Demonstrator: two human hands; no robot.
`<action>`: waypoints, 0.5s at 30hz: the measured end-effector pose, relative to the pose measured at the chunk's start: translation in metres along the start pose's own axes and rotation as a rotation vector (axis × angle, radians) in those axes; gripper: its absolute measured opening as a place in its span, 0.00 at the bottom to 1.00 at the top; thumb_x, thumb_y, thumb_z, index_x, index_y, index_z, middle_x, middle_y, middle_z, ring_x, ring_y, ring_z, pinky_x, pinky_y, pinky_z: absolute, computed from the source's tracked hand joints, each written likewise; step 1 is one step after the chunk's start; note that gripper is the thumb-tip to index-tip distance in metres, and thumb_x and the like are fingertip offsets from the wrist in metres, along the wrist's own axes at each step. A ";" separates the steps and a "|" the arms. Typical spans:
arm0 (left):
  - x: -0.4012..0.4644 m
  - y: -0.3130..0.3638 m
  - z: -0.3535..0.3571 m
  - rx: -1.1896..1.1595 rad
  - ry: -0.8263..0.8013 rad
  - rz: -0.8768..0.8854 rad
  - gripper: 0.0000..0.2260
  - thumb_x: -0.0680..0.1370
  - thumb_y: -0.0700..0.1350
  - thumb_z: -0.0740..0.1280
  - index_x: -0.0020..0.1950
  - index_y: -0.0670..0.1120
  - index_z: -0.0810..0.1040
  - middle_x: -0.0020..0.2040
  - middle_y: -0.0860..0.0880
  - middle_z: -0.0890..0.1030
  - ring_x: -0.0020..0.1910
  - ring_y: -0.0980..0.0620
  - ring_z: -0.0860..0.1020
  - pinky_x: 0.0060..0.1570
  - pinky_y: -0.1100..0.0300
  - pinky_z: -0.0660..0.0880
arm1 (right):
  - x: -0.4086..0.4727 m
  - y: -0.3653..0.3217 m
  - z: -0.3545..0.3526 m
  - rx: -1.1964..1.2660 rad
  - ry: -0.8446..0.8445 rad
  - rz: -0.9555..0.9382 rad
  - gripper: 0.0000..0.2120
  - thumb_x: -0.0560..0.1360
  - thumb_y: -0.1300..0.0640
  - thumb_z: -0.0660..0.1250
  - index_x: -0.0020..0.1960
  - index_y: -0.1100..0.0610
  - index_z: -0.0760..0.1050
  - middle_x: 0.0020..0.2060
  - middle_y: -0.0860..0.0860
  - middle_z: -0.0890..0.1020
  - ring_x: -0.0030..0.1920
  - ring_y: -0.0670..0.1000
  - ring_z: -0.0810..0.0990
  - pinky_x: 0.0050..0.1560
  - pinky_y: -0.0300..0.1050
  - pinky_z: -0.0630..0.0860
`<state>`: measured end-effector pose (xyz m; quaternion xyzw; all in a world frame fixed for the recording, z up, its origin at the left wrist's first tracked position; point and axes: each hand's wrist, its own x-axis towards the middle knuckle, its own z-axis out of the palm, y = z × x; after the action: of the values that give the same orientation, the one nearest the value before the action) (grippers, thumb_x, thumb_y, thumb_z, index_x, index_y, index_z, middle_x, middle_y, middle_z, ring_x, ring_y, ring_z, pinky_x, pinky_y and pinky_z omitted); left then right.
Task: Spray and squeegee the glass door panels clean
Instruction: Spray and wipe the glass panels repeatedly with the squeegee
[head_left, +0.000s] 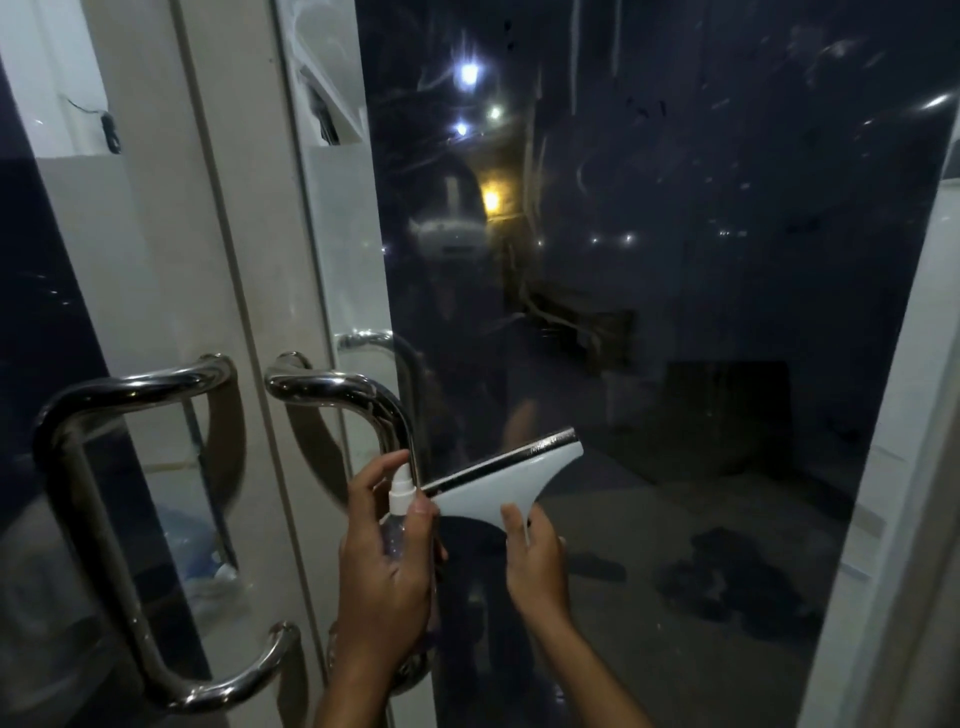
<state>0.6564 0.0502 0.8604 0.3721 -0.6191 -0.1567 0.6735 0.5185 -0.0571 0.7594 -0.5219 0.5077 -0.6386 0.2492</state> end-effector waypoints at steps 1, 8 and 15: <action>-0.002 0.002 0.001 -0.001 -0.004 -0.008 0.14 0.80 0.49 0.63 0.63 0.64 0.69 0.48 0.55 0.80 0.42 0.53 0.81 0.38 0.65 0.78 | 0.005 -0.012 0.000 0.018 0.015 -0.007 0.21 0.78 0.39 0.59 0.56 0.54 0.79 0.47 0.44 0.84 0.50 0.40 0.81 0.52 0.37 0.78; -0.009 0.007 0.005 -0.028 -0.004 -0.038 0.15 0.78 0.48 0.63 0.63 0.59 0.70 0.47 0.54 0.81 0.43 0.56 0.81 0.38 0.71 0.75 | 0.017 0.000 -0.020 -0.072 0.092 -0.058 0.21 0.79 0.35 0.57 0.48 0.51 0.76 0.40 0.44 0.82 0.43 0.43 0.80 0.44 0.39 0.73; -0.016 0.004 -0.003 -0.030 0.007 -0.057 0.15 0.78 0.47 0.62 0.64 0.59 0.70 0.47 0.50 0.81 0.41 0.54 0.81 0.39 0.70 0.76 | 0.026 -0.015 -0.026 -0.080 0.122 -0.072 0.20 0.80 0.38 0.58 0.52 0.53 0.78 0.45 0.46 0.84 0.49 0.50 0.82 0.49 0.46 0.77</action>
<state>0.6548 0.0648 0.8519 0.3802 -0.6034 -0.1836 0.6765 0.4888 -0.0632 0.7852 -0.5094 0.5279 -0.6571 0.1737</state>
